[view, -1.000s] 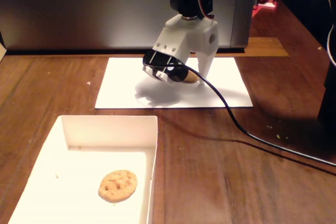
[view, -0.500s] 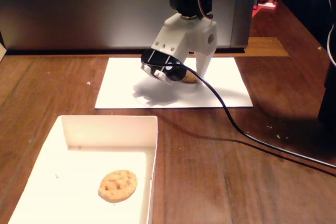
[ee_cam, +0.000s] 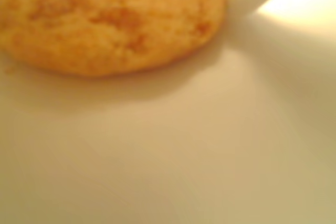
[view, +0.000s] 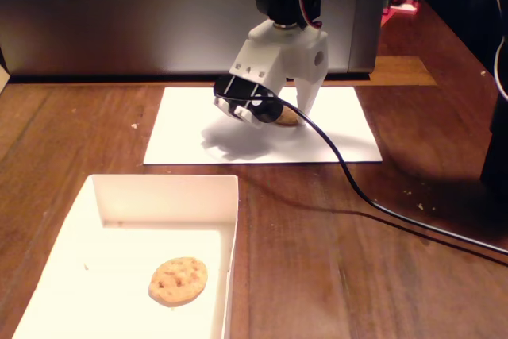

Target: Grasp a mini cookies block and put it in the white box.

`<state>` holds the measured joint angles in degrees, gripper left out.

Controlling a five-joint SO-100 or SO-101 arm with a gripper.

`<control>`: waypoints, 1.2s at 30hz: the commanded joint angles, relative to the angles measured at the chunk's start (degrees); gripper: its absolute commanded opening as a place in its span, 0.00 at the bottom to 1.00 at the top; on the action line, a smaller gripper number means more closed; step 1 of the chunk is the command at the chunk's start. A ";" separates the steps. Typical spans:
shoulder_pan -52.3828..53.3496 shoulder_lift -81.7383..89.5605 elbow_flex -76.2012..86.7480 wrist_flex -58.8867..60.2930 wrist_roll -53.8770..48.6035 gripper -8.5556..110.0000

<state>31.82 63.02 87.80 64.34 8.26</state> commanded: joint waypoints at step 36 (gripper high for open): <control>-21.97 23.55 -36.47 19.07 -14.94 0.24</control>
<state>14.50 76.11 58.10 82.44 -7.21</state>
